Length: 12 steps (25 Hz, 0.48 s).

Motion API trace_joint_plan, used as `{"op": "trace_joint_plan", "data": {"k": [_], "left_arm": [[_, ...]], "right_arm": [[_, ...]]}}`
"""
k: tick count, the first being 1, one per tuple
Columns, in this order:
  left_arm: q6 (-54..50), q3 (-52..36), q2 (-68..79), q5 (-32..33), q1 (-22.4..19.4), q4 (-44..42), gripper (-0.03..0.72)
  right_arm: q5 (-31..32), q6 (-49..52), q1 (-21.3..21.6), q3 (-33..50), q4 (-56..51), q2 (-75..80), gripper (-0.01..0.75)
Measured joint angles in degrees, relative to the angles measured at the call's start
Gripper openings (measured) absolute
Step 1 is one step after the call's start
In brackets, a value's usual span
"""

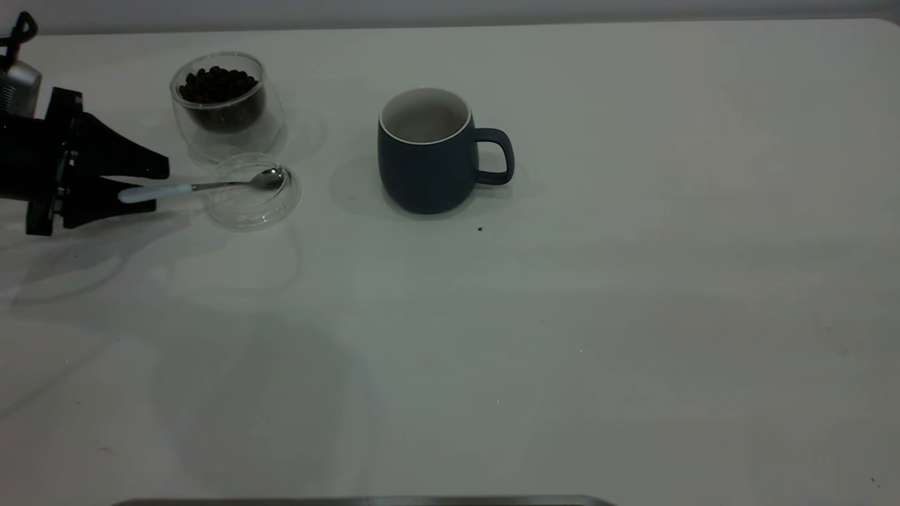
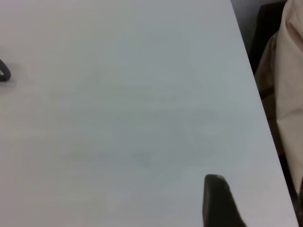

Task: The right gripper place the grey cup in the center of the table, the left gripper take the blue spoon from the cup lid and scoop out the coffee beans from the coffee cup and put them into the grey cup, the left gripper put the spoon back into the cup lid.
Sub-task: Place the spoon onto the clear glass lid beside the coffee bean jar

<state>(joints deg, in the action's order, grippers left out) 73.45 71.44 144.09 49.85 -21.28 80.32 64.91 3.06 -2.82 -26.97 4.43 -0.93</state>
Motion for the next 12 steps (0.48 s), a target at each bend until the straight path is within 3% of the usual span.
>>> {"op": "trace_joint_plan", "data": {"k": [7,12], "left_arm": [[0.0,0.0,0.0,-2.62,-0.65,0.0,0.485],[0.04,0.0,0.0,-2.69,-3.91,0.2,0.485]], "right_arm": [[0.0,0.0,0.0,0.0,0.0,0.0,0.362],[0.0,0.0,0.0,0.0,0.0,0.0,0.362]]}}
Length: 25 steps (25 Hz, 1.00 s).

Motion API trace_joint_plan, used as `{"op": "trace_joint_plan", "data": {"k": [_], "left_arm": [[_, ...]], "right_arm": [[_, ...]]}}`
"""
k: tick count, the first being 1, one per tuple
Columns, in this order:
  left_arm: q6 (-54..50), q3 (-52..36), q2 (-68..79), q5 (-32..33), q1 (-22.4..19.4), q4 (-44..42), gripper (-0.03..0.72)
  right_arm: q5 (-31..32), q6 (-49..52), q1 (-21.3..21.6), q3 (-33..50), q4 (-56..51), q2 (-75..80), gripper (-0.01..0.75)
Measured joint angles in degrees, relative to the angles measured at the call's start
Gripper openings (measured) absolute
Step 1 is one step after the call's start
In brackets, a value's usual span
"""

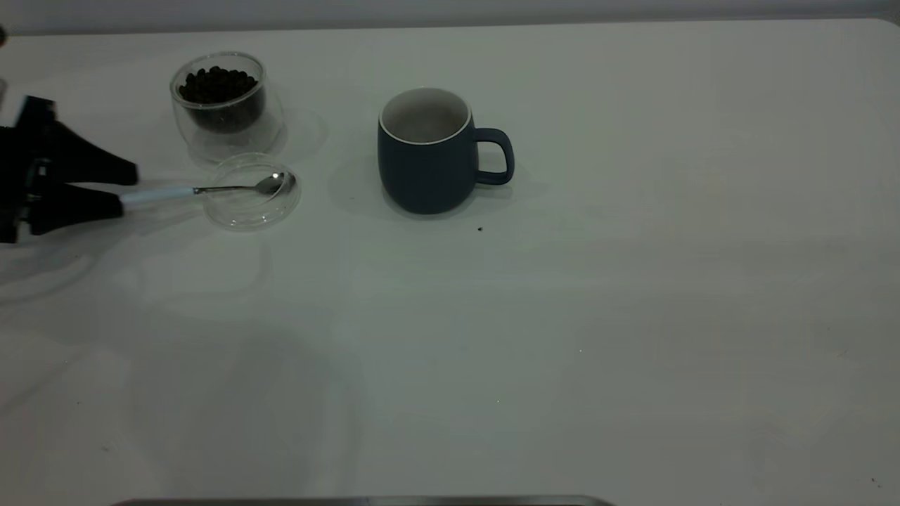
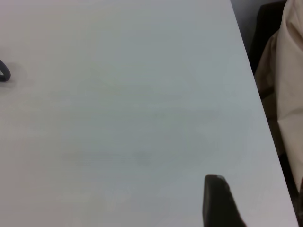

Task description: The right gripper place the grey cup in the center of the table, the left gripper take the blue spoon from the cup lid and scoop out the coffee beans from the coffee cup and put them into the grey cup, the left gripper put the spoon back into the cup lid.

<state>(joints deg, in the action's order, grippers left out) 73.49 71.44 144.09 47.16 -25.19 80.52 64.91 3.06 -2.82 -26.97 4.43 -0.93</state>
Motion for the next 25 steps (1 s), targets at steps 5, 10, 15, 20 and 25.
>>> {"op": "trace_joint_plan", "data": {"k": [5,10,15,20,25], "left_arm": [[0.0,0.0,-2.22,6.25,-4.83,2.16,0.485],[-0.07,0.0,-10.46,16.41,-8.68,8.56,0.485],[-2.2,-0.05,-24.8,17.63,-7.88,8.22,0.476],[-10.29,-0.05,-44.96,12.32,-2.94,-1.5,0.452],[-33.39,-0.11,-66.43,2.99,7.78,-34.64,0.441]], "right_arm": [[0.0,0.0,0.0,0.0,0.0,0.0,0.362],[0.0,0.0,0.0,0.0,0.0,0.0,0.362],[0.0,0.0,0.0,0.0,0.0,0.0,0.362],[0.0,0.0,0.0,0.0,0.0,0.0,0.362],[0.0,0.0,0.0,0.0,0.0,0.0,0.362]]}}
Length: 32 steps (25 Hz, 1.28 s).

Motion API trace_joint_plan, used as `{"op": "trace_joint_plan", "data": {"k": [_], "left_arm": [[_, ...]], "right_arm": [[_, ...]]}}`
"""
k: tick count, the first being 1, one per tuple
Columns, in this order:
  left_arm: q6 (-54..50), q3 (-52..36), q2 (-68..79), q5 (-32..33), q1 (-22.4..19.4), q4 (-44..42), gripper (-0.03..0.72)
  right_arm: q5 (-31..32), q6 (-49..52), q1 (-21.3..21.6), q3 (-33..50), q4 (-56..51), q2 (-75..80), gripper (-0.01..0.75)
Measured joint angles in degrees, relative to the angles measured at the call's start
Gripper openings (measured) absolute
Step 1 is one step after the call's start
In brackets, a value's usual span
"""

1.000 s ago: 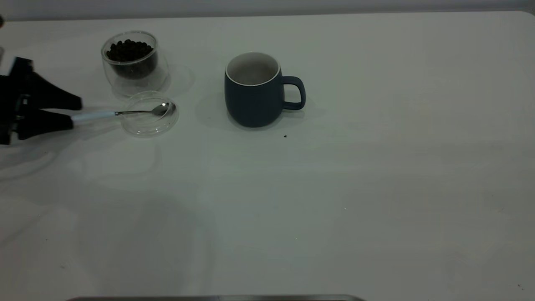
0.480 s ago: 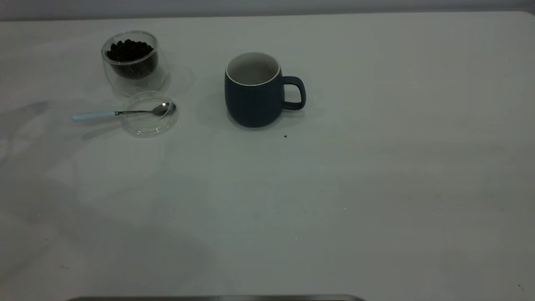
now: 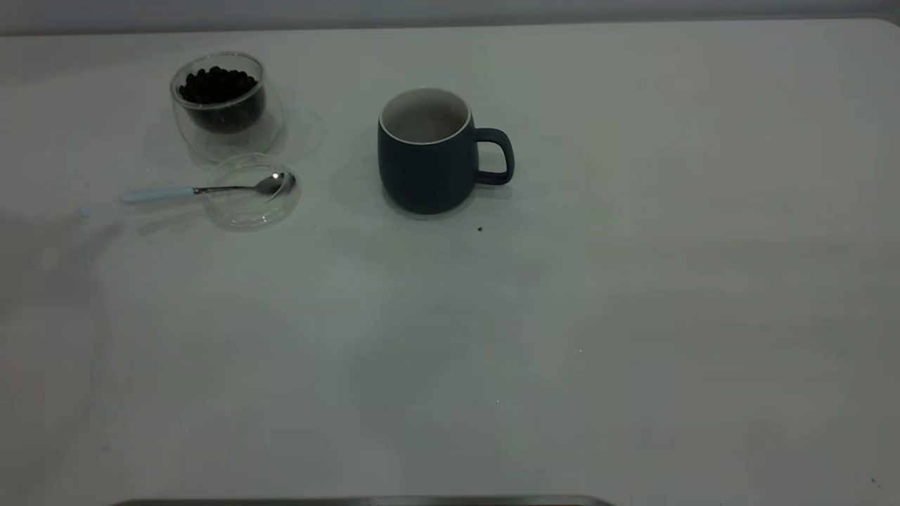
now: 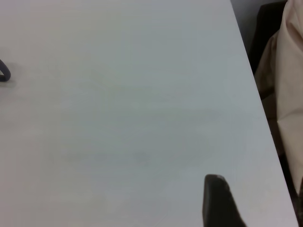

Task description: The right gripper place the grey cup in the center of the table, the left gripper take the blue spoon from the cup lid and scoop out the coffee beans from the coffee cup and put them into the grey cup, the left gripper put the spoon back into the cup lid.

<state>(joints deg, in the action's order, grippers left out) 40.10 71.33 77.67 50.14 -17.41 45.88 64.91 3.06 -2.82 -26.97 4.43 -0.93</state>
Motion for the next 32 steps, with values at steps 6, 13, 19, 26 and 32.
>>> {"op": "trace_joint_plan", "data": {"k": [6,13,19,26,32], "left_arm": [[-31.34,-0.52,-17.16,12.16,8.3,-36.65,0.441],[-39.65,-2.85,-33.28,16.7,9.12,-40.89,0.441],[-41.14,-13.28,-49.01,16.7,9.35,-39.84,0.441],[-37.76,-30.89,-58.77,16.7,14.66,-39.5,0.441],[-34.42,-41.6,-62.64,16.25,17.88,-42.66,0.438]], "right_arm": [[0.0,0.0,0.0,0.0,0.0,0.0,0.362],[0.0,0.0,0.0,0.0,0.0,0.0,0.362],[0.0,0.0,0.0,0.0,0.0,0.0,0.362],[0.0,0.0,0.0,0.0,0.0,0.0,0.362],[0.0,0.0,0.0,0.0,0.0,0.0,0.362]]}}
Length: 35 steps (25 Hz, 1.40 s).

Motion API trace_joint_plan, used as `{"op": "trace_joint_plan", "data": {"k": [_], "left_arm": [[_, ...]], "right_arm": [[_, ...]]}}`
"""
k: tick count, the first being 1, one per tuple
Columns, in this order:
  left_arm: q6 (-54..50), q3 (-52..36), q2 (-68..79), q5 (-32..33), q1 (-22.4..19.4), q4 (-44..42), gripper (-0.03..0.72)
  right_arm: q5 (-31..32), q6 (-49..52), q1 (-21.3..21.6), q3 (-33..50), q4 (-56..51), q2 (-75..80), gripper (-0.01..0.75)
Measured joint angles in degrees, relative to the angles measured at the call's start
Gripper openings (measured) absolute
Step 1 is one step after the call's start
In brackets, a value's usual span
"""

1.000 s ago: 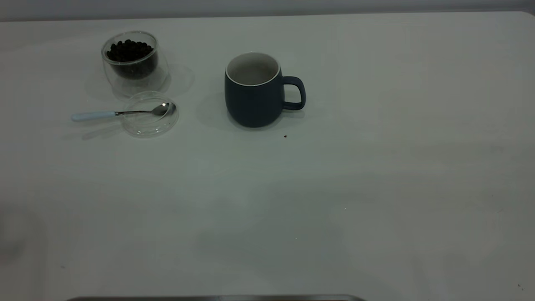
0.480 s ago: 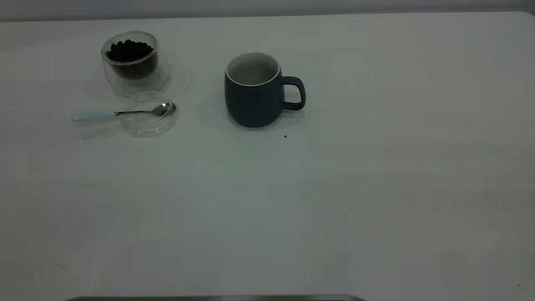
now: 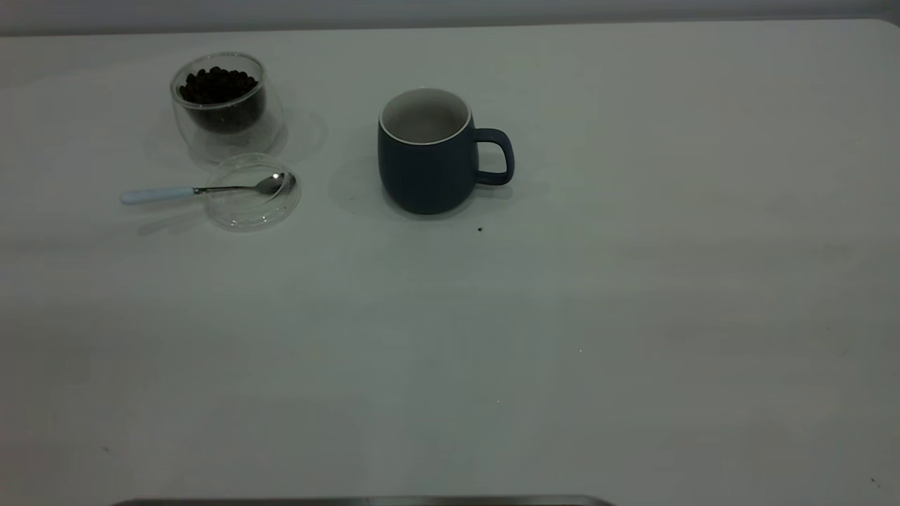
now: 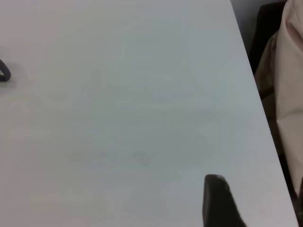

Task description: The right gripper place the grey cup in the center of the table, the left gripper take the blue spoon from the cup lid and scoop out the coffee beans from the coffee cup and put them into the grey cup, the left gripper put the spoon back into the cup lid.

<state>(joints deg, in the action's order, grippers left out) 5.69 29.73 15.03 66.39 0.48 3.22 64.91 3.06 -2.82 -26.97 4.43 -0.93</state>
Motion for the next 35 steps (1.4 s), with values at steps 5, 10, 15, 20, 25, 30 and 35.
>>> {"op": "trace_joint_plan", "data": {"k": [5,10,15,20,25,30,35], "left_arm": [[-0.92,-0.77,-1.83,-3.05,0.12,-0.47,0.435],[-3.0,-1.86,-1.84,-2.29,1.19,-0.28,0.435],[-3.21,-1.91,-3.0,-2.29,1.19,-0.24,0.433],[-3.3,-1.91,-10.62,-2.16,0.6,-0.12,0.433],[-3.51,-1.91,-16.01,-1.09,-3.07,0.35,0.433],[-3.58,-1.91,-16.03,-1.05,-3.69,1.2,0.433],[-3.61,-1.91,-16.03,-0.98,-3.69,1.2,0.433]], "right_arm": [[0.0,0.0,0.0,0.0,0.0,0.0,0.362],[0.0,0.0,0.0,0.0,0.0,0.0,0.362],[0.0,0.0,0.0,0.0,0.0,0.0,0.362],[0.0,0.0,0.0,0.0,0.0,0.0,0.362],[0.0,0.0,0.0,0.0,0.0,0.0,0.362],[0.0,0.0,0.0,0.0,0.0,0.0,0.362],[0.0,0.0,0.0,0.0,0.0,0.0,0.362]]}}
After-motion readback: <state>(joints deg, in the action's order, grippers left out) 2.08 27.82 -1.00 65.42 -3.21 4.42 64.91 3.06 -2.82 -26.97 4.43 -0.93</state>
